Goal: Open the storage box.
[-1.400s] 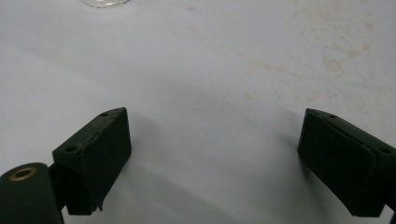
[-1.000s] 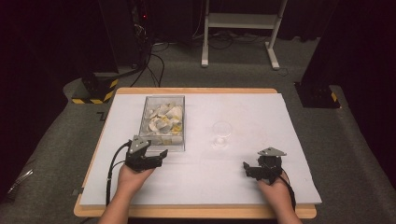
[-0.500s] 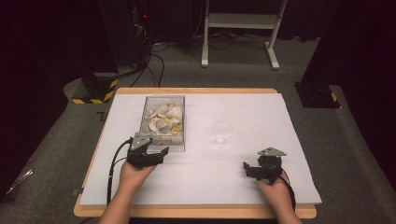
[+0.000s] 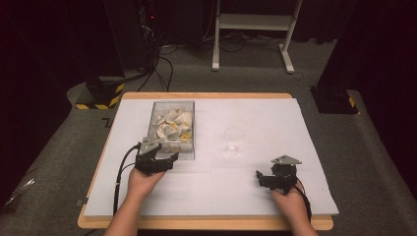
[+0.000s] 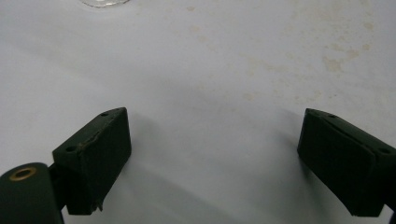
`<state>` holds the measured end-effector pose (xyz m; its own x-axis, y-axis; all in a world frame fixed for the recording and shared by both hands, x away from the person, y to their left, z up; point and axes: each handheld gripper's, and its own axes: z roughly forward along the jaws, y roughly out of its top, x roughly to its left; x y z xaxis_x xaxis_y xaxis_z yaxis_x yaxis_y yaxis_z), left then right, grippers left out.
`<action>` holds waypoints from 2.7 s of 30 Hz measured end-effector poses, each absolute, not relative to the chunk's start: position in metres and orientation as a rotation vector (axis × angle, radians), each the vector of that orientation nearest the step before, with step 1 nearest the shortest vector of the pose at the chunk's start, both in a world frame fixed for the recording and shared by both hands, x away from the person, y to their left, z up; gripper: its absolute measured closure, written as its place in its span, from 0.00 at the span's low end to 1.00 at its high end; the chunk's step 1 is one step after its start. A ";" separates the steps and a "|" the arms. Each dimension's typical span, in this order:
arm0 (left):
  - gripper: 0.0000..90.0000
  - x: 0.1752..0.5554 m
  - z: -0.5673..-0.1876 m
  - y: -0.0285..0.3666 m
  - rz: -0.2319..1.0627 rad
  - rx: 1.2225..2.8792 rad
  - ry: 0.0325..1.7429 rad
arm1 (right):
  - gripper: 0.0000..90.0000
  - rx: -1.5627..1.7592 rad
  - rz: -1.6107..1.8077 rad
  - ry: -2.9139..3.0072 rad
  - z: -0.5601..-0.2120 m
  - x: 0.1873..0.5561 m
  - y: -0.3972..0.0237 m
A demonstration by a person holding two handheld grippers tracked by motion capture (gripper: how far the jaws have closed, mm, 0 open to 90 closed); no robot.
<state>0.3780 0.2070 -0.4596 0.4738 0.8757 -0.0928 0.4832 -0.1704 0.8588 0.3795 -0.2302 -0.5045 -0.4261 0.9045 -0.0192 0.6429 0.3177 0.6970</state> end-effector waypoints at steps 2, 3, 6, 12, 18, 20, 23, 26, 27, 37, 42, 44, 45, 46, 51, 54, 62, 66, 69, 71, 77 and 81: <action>0.25 0.378 -0.459 0.207 0.542 1.810 1.147 | 0.11 1.372 0.870 2.182 -0.504 0.379 -0.230; 0.25 0.378 -0.459 0.207 0.545 1.808 1.146 | 0.11 1.372 0.870 2.182 -0.504 0.379 -0.230; 0.25 0.378 -0.459 0.206 0.547 1.806 1.148 | 0.11 1.372 0.870 2.182 -0.505 0.379 -0.230; 0.25 0.381 -0.458 0.205 0.549 1.813 1.143 | 0.11 1.372 0.870 2.182 -0.505 0.379 -0.230; 0.26 0.382 -0.457 0.200 0.551 1.819 1.138 | 0.11 1.372 0.870 2.182 -0.505 0.379 -0.230; 0.26 0.382 -0.457 0.200 0.552 1.821 1.137 | 0.11 1.372 0.871 2.182 -0.505 0.379 -0.230; 0.27 0.382 -0.457 0.199 0.556 1.824 1.140 | 0.11 1.372 0.870 2.182 -0.505 0.379 -0.230; 0.28 0.381 -0.457 0.200 0.561 1.825 1.139 | 0.11 1.372 0.870 2.182 -0.505 0.379 -0.230; 0.28 0.381 -0.458 0.200 0.558 1.823 1.138 | 0.11 1.372 0.870 2.182 -0.505 0.379 -0.230; 0.29 0.377 -0.459 0.201 0.559 1.816 1.134 | 0.11 1.372 0.870 2.182 -0.505 0.379 -0.230; 0.32 0.375 -0.459 0.203 0.557 1.806 1.136 | 0.11 1.373 0.871 2.181 -0.505 0.379 -0.230; 0.32 0.374 -0.460 0.203 0.569 1.808 1.135 | 0.11 1.372 0.870 2.182 -0.505 0.379 -0.230; 0.33 0.374 -0.460 0.203 0.570 1.805 1.136 | 0.11 1.372 0.870 2.181 -0.505 0.379 -0.230; 0.33 0.373 -0.460 0.203 0.571 1.804 1.138 | 0.11 1.372 0.870 2.181 -0.505 0.379 -0.230; 0.36 0.370 -0.461 0.204 0.584 1.796 1.139 | 0.11 1.373 0.871 2.181 -0.505 0.379 -0.230; 0.37 0.369 -0.461 0.204 0.585 1.789 1.142 | 0.11 1.373 0.871 2.180 -0.505 0.379 -0.230; 0.40 0.364 -0.463 0.206 0.586 1.778 1.136 | 0.11 1.373 0.871 2.180 -0.505 0.379 -0.230; 0.41 0.361 -0.464 0.207 0.590 1.773 1.130 | 0.11 1.372 0.870 2.180 -0.505 0.379 -0.230; 0.41 0.358 -0.464 0.207 0.589 1.769 1.128 | 0.11 1.370 0.871 2.179 -0.505 0.379 -0.230; 0.41 0.356 -0.464 0.207 0.588 1.768 1.131 | 0.11 1.373 0.870 2.180 -0.505 0.379 -0.230; 0.41 0.351 -0.464 0.207 0.588 1.770 1.124 | 0.11 1.370 0.871 2.180 -0.505 0.379 -0.230; 0.41 0.347 -0.465 0.207 0.589 1.772 1.118 | 0.11 1.370 0.870 2.179 -0.505 0.379 -0.230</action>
<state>0.3467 0.2071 -0.4646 0.4712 0.8787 -0.0767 0.4336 -0.1551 0.8877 0.3791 -0.2300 -0.5046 -0.4255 0.9047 -0.0217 0.6409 0.3182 0.6986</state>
